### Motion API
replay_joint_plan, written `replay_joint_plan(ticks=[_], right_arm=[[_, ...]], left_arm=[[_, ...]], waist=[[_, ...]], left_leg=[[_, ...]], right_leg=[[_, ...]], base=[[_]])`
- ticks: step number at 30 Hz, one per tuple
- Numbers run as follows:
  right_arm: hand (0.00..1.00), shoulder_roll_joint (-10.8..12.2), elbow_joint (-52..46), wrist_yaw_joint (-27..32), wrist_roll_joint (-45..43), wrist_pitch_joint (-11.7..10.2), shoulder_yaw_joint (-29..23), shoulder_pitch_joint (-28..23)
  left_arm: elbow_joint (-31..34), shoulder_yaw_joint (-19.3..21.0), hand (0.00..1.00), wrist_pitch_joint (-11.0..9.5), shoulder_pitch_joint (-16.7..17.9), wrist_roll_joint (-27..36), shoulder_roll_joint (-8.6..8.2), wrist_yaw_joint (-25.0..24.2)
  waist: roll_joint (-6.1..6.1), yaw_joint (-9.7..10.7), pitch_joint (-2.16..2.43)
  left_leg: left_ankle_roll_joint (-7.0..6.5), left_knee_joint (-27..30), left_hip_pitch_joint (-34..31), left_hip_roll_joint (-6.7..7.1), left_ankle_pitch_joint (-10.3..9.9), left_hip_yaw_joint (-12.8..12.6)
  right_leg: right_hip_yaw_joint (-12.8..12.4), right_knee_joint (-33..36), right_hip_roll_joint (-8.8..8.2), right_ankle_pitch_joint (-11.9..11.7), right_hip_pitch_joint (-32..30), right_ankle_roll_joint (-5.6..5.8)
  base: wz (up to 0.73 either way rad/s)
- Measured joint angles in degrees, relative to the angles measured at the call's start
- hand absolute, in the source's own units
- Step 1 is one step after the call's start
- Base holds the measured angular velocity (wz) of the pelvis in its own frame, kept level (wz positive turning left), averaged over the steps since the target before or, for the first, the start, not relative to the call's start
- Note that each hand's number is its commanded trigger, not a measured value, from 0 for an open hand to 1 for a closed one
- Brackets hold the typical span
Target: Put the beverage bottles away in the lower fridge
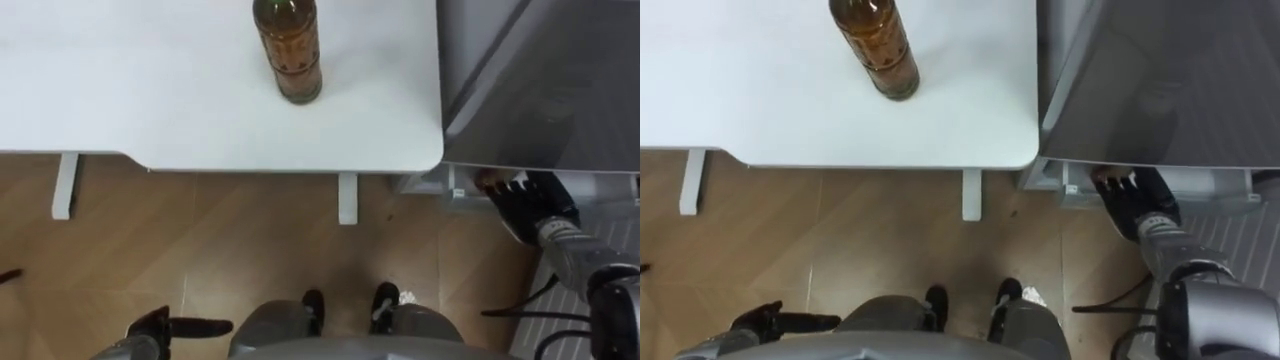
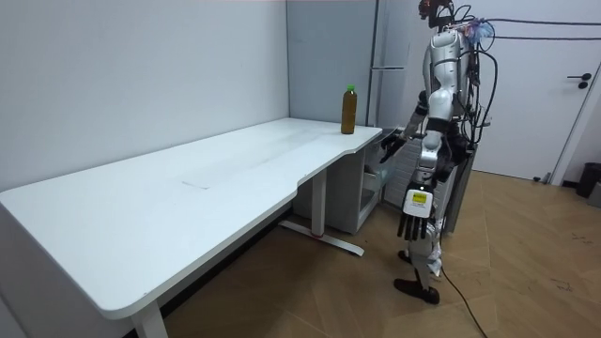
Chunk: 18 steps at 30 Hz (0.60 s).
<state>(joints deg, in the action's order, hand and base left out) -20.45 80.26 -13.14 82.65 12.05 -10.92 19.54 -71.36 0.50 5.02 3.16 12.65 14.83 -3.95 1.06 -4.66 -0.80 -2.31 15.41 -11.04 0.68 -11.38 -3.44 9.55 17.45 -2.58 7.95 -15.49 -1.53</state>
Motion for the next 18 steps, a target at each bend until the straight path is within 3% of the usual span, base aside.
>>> replay_joint_plan(ticks=[6, 10, 18], right_arm=[[0.0, -0.06, -0.13, -0.23, 0.51, -2.5, -1.82, -1.33], [0.0, -0.03, -0.21, -0.55, 0.8, -3.72, -4.04, -3.14], [0.0, 3.03, -2.62, -2.0, -0.49, -6.59, -3.97, -13.54]], left_arm=[[0.85, 2.48, 0.0, 0.22, 2.11, 0.0, 0.11, 1.18], [1.27, 2.75, 0.0, 0.41, 2.19, -1.73, 0.11, 1.19], [2.85, 4.31, 0.0, -0.67, 4.69, -2.31, -0.75, 1.71]], waist=[[-0.68, 1.96, 0.53], [-0.31, 2.71, 0.62], [0.38, 2.61, 0.81]], left_leg=[[0.02, -0.06, 1.2, -0.28, -0.01, -0.54], [0.02, -1.0, 2.76, -0.85, -0.02, -0.6], [0.41, -4.82, 8.95, -0.93, -0.31, -1.26]], right_leg=[[-0.14, -2.17, 0.81, -0.88, 1.89, -0.07], [-0.03, -4.27, 1.41, -1.92, 4.2, 0.02], [-1.55, -7.8, 2.66, -1.85, 10.02, 0.3]], base=[[-0.05], [-0.01], [-0.05]])
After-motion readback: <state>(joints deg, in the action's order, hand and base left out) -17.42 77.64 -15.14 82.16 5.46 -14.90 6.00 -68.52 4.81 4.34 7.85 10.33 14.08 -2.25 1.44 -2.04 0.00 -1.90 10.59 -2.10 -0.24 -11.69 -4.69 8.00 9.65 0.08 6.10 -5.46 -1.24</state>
